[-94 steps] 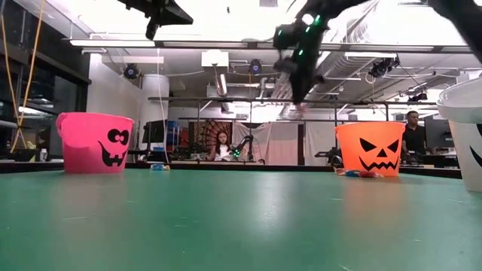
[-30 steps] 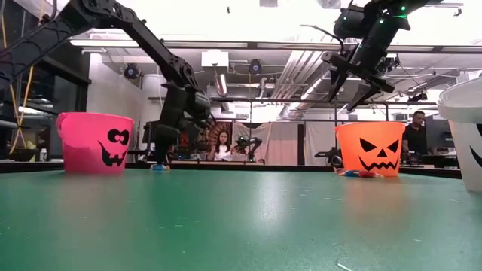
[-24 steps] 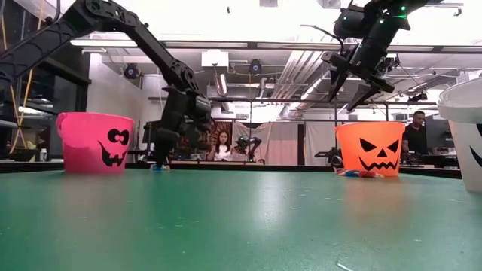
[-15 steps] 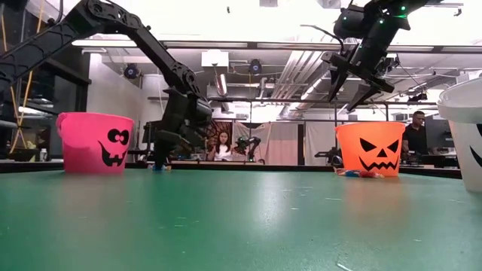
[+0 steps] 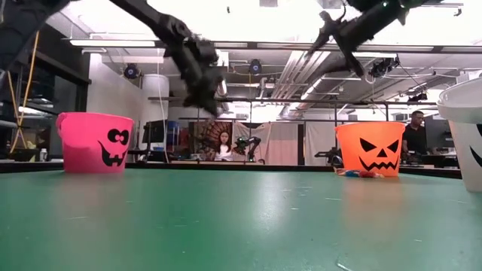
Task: Sort candy by brand, put in halloween buckets
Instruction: Put the blue candy into the orange bucket
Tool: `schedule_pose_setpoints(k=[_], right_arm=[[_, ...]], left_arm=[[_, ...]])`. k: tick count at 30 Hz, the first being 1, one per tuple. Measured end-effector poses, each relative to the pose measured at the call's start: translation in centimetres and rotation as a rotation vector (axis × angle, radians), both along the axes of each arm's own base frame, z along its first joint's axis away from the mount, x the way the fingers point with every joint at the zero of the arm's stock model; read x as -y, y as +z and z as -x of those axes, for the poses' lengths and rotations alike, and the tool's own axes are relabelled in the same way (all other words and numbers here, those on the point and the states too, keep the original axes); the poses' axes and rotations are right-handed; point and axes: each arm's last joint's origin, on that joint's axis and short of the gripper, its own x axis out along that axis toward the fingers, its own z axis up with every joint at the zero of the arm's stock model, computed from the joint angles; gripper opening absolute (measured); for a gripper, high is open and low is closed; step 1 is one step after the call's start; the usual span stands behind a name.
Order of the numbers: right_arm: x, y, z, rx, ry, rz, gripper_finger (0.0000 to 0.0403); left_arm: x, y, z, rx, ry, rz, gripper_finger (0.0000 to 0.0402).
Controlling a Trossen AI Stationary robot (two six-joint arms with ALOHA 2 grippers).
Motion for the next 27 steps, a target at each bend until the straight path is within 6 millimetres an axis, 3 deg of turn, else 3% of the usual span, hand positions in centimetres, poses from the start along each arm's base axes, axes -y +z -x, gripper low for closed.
schedule_pose_setpoints(k=[7,15,20,27], right_arm=[[-0.3,3.6,0.7,0.237,-0.019,0.195,0.0275],[-0.3,5.3,1.2,0.355,-0.034,0.308,0.0275],[-0.3,5.4,1.2,0.355,-0.044,0.311,0.0275],[-0.3,5.4,1.2,0.356,-0.045,0.310,0.0275]], left_arm=[[6.5,2.7,-6.6,0.242,-0.175,-0.140,0.0012],[13.4,2.4,-14.1,0.580,-0.307,-0.246,0.0012],[15.3,-0.5,-17.2,0.671,-0.323,-0.232,0.0012],[14.8,-5.0,-20.5,0.650,-0.302,-0.244,0.0012]])
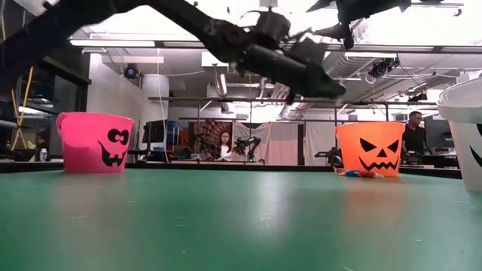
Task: Sort candy by brand, put in halloween buckets
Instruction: Put the blue candy into the orange bucket
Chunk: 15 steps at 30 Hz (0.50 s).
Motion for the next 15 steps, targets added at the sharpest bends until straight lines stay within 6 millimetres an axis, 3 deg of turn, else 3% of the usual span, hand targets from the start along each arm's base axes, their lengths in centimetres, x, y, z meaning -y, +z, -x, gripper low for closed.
schedule_pose_setpoints(k=[9,15], right_arm=[[0.0,0.0,0.0,-0.001,0.000,0.000,0.0275],[0.0,0.0,0.0,-0.001,0.000,0.001,0.0275]], left_arm=[[-3.0,-0.7,-5.0,0.117,0.043,0.016,0.0015],[-3.7,-2.7,-6.5,0.121,0.114,-0.073,0.0086]])
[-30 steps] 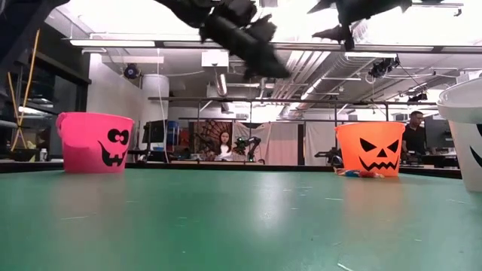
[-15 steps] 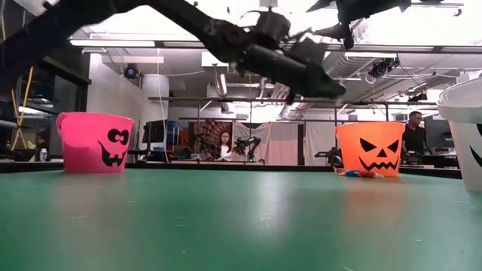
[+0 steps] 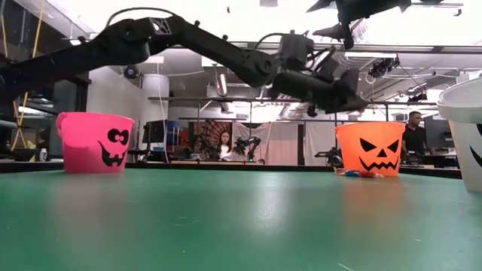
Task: Sort candy by brand, put in halloween buckets
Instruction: Put the blue candy into the orange bucket, then put the pink candy into the orange bucket
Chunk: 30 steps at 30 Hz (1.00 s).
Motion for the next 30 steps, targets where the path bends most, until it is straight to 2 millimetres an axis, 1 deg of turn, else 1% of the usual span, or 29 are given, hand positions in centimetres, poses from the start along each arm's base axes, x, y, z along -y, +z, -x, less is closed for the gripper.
schedule_pose_setpoints(k=[3,6,9,10,12,14,16,18,20,23,26,30], right_arm=[[0.0,0.0,0.0,-0.004,0.000,-0.002,0.0275],[0.0,-0.1,0.0,-0.009,0.000,0.000,0.0275],[0.0,-0.1,0.0,-0.010,0.000,0.001,0.0275],[0.0,-0.1,0.0,-0.010,0.000,0.001,0.0275],[0.0,-0.1,0.0,-0.011,0.000,0.001,0.0275],[0.0,-0.1,0.0,-0.010,0.000,0.001,0.0275],[0.0,-0.1,0.0,-0.011,0.000,0.001,0.0275],[0.0,-0.1,0.0,-0.010,0.004,0.002,0.0275],[0.0,-0.1,0.0,-0.011,0.015,0.001,0.0275],[-0.1,-0.1,-0.1,-0.022,0.026,0.017,0.0275],[-0.1,-0.2,-0.1,-0.042,0.031,0.031,0.0275],[-0.2,-0.2,-0.2,-0.032,0.082,0.007,0.0275]], left_arm=[[-0.1,-0.3,-0.2,-0.005,0.057,-0.051,0.0130],[-0.3,-0.4,-0.2,-0.013,0.099,-0.059,0.0169],[-0.3,-0.3,-0.1,-0.030,0.099,-0.056,0.0198],[-0.2,0.1,0.1,-0.043,0.098,-0.053,0.0206],[0.0,1.3,0.6,-0.095,0.095,-0.040,0.0216],[0.3,3.3,1.6,-0.168,0.082,-0.020,0.0222],[0.6,5.7,3.0,-0.249,0.054,0.010,0.0224],[0.9,7.2,4.6,-0.355,0.001,0.051,0.0224],[1.2,7.9,6.4,-0.490,-0.053,0.117,0.0224],[2.0,9.0,8.8,-0.647,-0.097,0.201,0.0225],[3.7,10.7,10.5,-0.727,-0.140,0.236,0.0225],[7.4,12.6,11.1,-0.743,-0.229,0.215,0.0225]])
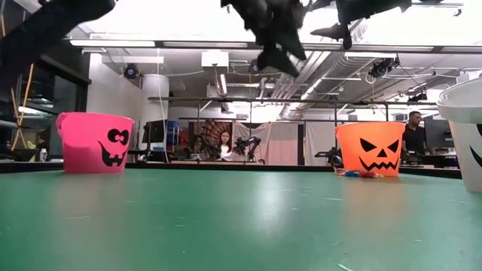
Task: Sort candy by brand, put in halloween buckets
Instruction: Put the pink candy into the orange bucket
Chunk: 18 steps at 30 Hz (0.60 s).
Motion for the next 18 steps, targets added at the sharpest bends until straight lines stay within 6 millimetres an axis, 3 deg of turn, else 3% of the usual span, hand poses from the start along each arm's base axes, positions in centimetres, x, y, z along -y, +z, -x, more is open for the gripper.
schedule_pose_setpoints(k=[5,11,14,18], right_arm=[[-0.4,-0.3,-0.2,-0.003,0.127,-0.069,0.0275],[-1.6,-0.9,-1.0,-0.047,0.249,-0.123,0.0275],[-2.3,-1.2,-1.3,-0.077,0.292,-0.144,0.0275],[-3.2,-1.6,-1.8,-0.111,0.322,-0.171,0.0275]], left_arm=[[3.9,1.1,1.0,-0.082,-0.028,-0.076,0.0225],[8.1,-0.5,3.2,-0.121,-0.034,-0.106,0.0225],[9.9,-1.3,6.8,-0.028,0.017,-0.055,0.0225],[11.9,-3.1,13.2,0.091,0.215,0.046,0.0225]])
